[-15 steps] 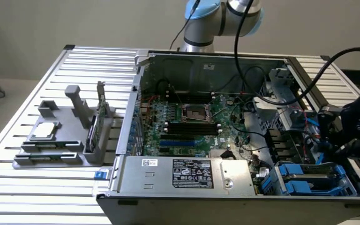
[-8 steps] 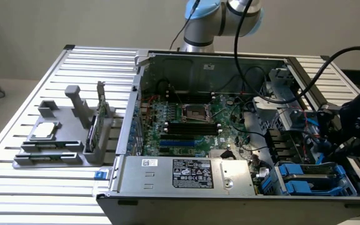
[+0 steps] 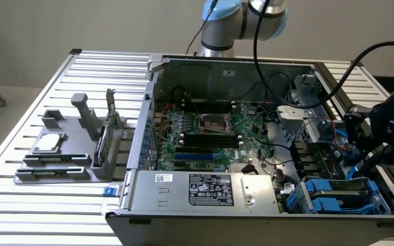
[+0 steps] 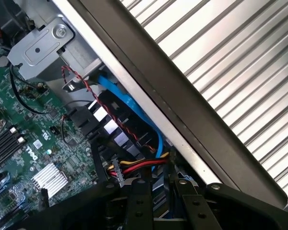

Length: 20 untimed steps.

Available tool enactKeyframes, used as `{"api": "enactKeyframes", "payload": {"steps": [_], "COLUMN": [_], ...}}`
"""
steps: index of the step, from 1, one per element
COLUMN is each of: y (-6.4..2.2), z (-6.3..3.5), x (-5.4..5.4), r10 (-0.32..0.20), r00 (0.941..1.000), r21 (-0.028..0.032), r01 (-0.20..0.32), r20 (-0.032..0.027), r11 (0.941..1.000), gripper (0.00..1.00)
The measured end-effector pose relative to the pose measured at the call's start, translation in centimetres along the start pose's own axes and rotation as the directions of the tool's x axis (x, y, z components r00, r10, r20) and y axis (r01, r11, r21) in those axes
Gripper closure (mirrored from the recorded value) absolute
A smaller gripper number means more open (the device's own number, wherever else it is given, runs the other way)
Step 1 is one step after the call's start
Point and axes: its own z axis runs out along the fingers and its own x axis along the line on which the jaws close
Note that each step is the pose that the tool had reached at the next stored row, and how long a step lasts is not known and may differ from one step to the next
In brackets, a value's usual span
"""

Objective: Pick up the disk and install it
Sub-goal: 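Insert the first disk wire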

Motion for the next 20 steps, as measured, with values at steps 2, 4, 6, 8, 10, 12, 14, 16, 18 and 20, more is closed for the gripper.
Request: {"api": "enactKeyframes", "payload": {"steps": [2, 4, 6, 8, 10, 12, 14, 16, 18, 20], "y": [0.06, 0.21, 0.43, 0.53, 0.53, 0.52, 0.5, 0.51, 0.49, 0.41], "z": [-0.42, -0.94, -1.53, -2.01, -2.02, -2.03, -2.02, -2.04, -2.03, -2.04], "x": [0.2, 0.5, 0.8, 1.0, 1.0, 1.0, 1.0, 1.0, 1.0, 1.1], "r10": [0.0, 0.0, 0.0, 0.0, 0.0, 0.0, -0.001, -0.003, -0.005, -0.008], "r00": [1.0, 1.0, 1.0, 1.0, 1.0, 1.0, 1.0, 0.9997, 0.9991, 0.9979], "r21": [-0.0018, -0.0027, -0.0033, -0.0037, -0.0041, -0.0056, -0.0129, -0.0236, -0.0311, -0.0339], "r01": [0.0, 0.0, 0.0, 0.0, 0.0, 0.0, 0.001, 0.003, 0.006, 0.01], "r20": [-0.0016, -0.0023, -0.0027, -0.0029, -0.0029, -0.0012, 0.0071, 0.0224, 0.0416, 0.064], "r11": [1.0, 1.0, 1.0, 1.0, 1.0, 1.0, 0.9999, 0.9997, 0.9995, 0.9994], "gripper": [0.75, 0.75, 0.75, 0.75, 0.75, 0.75, 0.75, 0.75, 0.75, 0.75]}}
